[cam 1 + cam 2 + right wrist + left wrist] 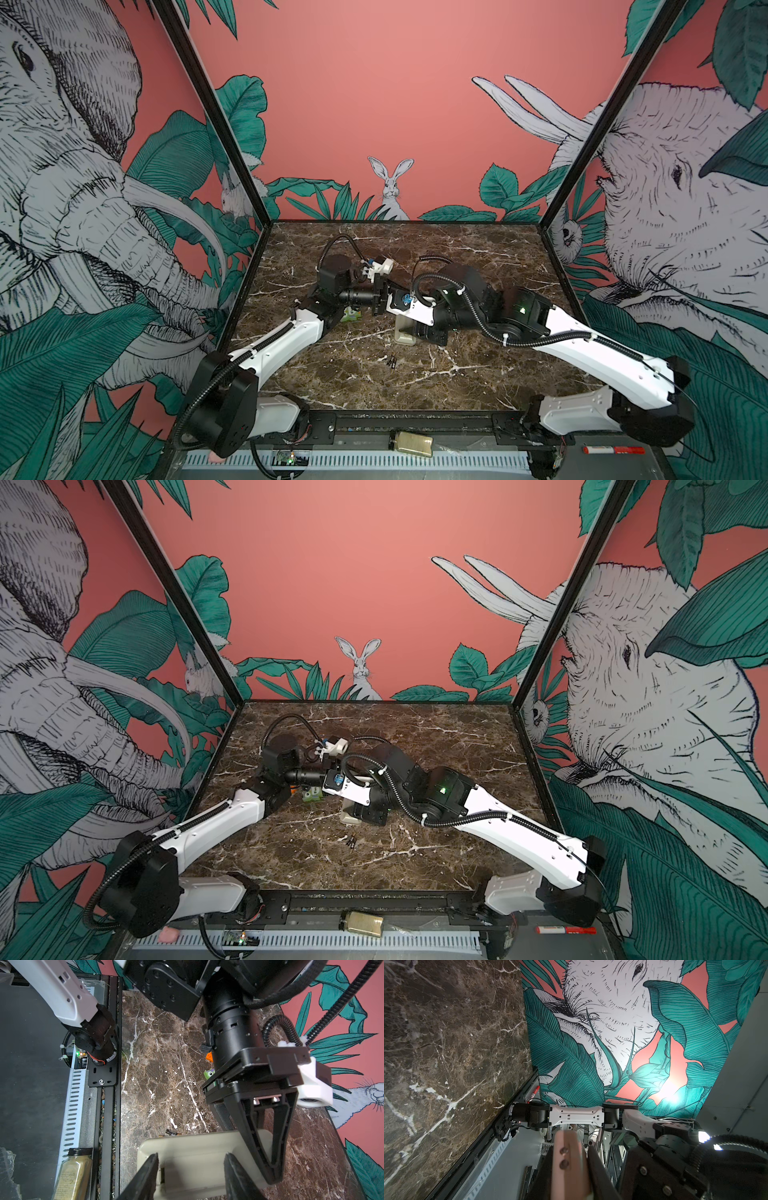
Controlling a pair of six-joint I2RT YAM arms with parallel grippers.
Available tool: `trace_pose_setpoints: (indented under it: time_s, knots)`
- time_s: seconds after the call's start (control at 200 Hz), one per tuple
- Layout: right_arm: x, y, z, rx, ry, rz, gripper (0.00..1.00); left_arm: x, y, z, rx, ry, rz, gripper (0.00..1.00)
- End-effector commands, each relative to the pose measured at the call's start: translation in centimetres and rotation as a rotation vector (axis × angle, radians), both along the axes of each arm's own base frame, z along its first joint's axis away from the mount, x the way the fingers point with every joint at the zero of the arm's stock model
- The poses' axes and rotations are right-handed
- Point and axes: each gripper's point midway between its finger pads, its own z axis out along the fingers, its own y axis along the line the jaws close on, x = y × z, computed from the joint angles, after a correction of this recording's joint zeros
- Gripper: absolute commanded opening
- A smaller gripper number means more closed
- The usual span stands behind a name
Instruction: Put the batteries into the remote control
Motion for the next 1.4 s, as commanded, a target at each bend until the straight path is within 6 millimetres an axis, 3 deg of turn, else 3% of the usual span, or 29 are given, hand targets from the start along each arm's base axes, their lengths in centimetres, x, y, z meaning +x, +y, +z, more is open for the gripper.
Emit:
trace_pose_setpoints:
  time_s: [0.0,0.68,0.945,1.165,1.395]
  knots:
    - [-0.6,-0.5,0.5,0.012,-0.010,0.019,0.51,-0.8,0.1,2.3,-0.047,-0.061,-0.027,0.00]
    - [-0.6,-0.6,-1.3,-0.031,-0.002,0.020,0.50,-0.9,0.2,2.4,-0.048,-0.060,-0.028,0.00]
    - [1.2,-1.2,-1.7,-0.059,-0.088,-0.046,0.49,-0.9,0.2,2.6,-0.054,-0.063,-0.027,0.00]
    - [1.2,-0.8,-1.6,-0.034,-0.085,-0.043,0.49,-0.9,0.2,2.9,-0.060,-0.069,-0.026,0.00]
    - [2.5,-1.4,-1.1,-0.023,-0.151,-0.109,0.47,-1.0,0.2,2.7,-0.058,-0.064,-0.028,0.00]
